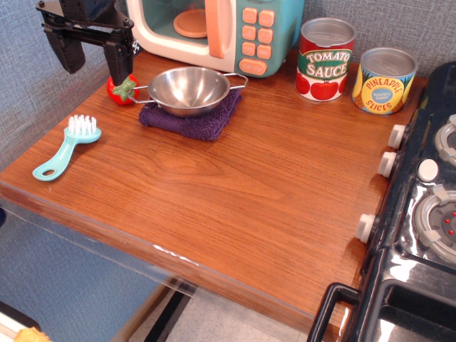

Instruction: Place the pot in front of the cans of sauces.

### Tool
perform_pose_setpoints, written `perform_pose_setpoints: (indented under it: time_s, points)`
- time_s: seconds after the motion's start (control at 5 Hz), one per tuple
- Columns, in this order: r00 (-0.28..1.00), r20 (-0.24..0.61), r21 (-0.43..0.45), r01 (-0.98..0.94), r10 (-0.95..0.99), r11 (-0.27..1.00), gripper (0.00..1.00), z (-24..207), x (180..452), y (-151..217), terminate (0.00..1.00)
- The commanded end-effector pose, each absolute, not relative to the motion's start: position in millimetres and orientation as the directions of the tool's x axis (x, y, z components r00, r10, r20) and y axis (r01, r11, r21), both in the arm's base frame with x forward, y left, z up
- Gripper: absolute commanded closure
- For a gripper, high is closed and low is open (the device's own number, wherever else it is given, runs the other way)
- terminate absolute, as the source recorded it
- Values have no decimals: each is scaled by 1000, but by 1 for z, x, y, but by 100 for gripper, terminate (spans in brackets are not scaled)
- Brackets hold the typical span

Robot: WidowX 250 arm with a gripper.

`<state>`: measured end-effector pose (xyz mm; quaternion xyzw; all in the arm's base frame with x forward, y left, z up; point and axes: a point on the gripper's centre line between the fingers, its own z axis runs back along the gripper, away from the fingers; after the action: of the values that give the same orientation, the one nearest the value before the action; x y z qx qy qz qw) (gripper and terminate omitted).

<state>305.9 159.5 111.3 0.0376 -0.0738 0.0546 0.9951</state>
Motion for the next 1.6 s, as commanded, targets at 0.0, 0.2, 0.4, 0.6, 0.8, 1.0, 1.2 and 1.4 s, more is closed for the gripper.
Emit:
perform_pose_setpoints:
  time_s: [0.0, 0.2, 0.4, 0.6, 0.8, 1.0, 1.2, 1.4]
  points:
    - [983, 151, 67, -114, 103, 991, 0, 111, 306, 160, 0]
    - [988, 136, 96, -91, 78, 991, 0, 100, 315, 140, 0]
    - [992, 126, 121, -43, 27, 992, 0, 90, 328, 113, 0]
    - [988, 154, 108, 15, -31, 994, 0, 97, 343, 78, 0]
    - [984, 173, 109, 33, -51, 994, 0, 100, 361, 58, 0]
    - [987, 158, 96, 13, -29, 995, 0, 93, 381, 53, 0]
    - [990, 139, 108, -15, 0, 994, 0, 86, 391, 59, 0]
    - [993, 117, 113, -22, 8, 993, 0, 78, 394, 62, 0]
